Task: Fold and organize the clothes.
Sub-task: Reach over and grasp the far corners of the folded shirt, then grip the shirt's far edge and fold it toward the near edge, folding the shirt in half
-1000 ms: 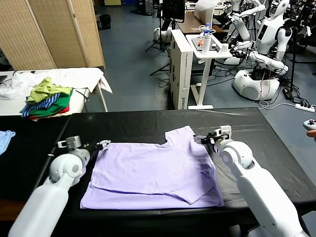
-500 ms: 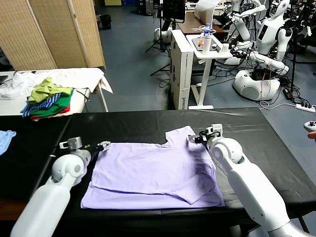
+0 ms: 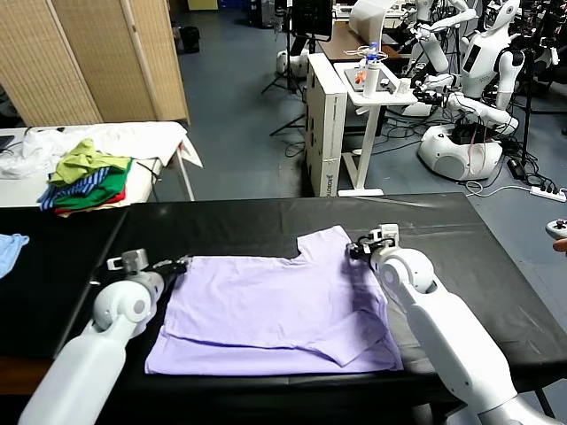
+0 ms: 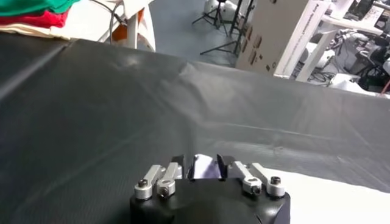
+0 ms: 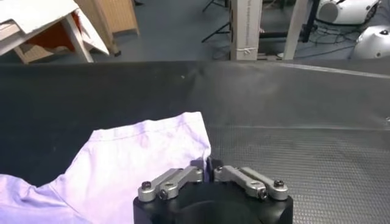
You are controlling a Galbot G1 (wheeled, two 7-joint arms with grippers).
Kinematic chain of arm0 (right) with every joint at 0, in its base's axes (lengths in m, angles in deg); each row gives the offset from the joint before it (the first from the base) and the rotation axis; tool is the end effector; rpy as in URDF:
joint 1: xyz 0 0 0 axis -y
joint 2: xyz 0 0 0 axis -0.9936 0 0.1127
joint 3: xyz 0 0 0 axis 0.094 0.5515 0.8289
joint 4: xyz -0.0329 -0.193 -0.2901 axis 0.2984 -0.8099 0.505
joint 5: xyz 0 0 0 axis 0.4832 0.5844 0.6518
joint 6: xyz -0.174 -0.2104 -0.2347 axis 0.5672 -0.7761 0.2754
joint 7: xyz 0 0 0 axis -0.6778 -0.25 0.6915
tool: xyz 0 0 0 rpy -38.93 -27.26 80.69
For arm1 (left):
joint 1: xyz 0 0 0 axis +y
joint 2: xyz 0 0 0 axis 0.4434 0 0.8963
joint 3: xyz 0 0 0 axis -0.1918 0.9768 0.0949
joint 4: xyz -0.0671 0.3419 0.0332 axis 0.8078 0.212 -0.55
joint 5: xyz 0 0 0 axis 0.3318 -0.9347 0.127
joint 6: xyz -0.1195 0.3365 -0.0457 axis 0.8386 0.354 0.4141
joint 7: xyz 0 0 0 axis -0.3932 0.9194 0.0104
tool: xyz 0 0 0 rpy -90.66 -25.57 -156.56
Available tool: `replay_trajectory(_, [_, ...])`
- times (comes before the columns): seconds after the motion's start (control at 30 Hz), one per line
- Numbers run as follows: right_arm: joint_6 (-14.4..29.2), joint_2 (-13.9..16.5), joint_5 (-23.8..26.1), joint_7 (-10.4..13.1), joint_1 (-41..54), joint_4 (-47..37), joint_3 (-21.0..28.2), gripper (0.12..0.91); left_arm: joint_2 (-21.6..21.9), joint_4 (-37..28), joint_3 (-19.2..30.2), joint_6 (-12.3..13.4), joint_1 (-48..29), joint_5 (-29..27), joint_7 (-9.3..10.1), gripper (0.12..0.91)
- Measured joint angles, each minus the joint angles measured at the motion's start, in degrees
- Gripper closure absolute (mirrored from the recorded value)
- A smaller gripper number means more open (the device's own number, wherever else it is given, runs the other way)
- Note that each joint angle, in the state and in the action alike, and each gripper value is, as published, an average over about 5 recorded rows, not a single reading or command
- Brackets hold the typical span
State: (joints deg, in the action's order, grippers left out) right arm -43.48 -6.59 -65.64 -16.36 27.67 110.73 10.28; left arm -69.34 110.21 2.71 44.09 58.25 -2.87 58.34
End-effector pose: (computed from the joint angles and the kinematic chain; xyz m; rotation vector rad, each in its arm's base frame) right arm 0.4506 -0.0386 -0.2555 0.2826 -2.4582 -0.0371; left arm 0.3798 0.1193 -0.2682 -0.0267 -2.4787 0.2627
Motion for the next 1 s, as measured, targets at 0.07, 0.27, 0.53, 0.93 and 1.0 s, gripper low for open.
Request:
replay_trajectory(0.07, [0.41, 0.03, 0.00, -0.26, -0.34, 0.36, -0.32, 0.886, 0.04, 0.16, -0.01, -0.01, 0.02, 0.05, -0.15, 0.817])
replay_trajectory(0.27, [4.76, 0.58, -0.14, -1.91, -1.66, 2.00, -1.41, 0.886, 0.14, 1.04, -0.53, 0.51, 0.49, 0.01, -0.15, 0.878])
replay_trajectory(0.53, [7.29, 2.73, -0.46, -2.51, -5.19, 6.86, -3.85, 0.886, 1.22, 4.82, -2.81, 0.92, 3.16, 0.78, 0.63, 0.883])
replay_trajectory(0.93, [6.50, 7.21, -3.11, -2.23, -14.71, 20.74, -9.33, 0.886, 2.11, 18.06, -10.16, 1.63, 13.12, 0.83, 1.63, 0.883])
replay_trajectory(1.0, [5.80, 8.05, -3.38, -2.04, -16.82, 23.25, -10.41, 0.886, 1.64, 20.55, -11.53, 1.42, 15.41, 0.85, 2.07, 0.883])
